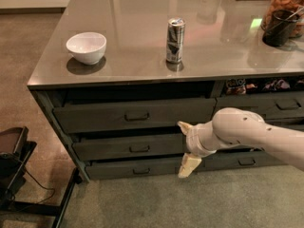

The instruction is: Open middle drawer

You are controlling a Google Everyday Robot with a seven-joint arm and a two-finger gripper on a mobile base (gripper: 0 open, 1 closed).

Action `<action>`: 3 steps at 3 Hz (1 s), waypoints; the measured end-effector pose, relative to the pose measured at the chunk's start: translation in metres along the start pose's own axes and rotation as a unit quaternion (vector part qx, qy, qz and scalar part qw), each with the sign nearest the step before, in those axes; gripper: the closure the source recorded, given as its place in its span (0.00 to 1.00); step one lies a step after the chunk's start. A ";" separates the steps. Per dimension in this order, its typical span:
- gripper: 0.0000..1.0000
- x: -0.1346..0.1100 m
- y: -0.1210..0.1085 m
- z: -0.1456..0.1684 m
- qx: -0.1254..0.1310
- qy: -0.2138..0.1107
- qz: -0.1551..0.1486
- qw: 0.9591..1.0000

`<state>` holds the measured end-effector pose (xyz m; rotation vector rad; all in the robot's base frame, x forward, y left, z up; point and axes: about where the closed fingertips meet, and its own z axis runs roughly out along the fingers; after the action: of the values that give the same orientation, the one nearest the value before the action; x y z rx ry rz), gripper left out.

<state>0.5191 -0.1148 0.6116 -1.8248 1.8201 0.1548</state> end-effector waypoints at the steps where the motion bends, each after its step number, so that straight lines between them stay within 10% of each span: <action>1: 0.00 0.005 -0.007 0.045 -0.009 -0.001 -0.007 1.000; 3: 0.00 0.022 -0.001 0.096 -0.035 0.010 0.005 0.999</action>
Offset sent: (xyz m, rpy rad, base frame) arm 0.0481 0.0272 -0.1409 -0.0443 0.1175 -0.0031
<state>0.5498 -0.0910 0.5216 -1.8721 1.8591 0.2058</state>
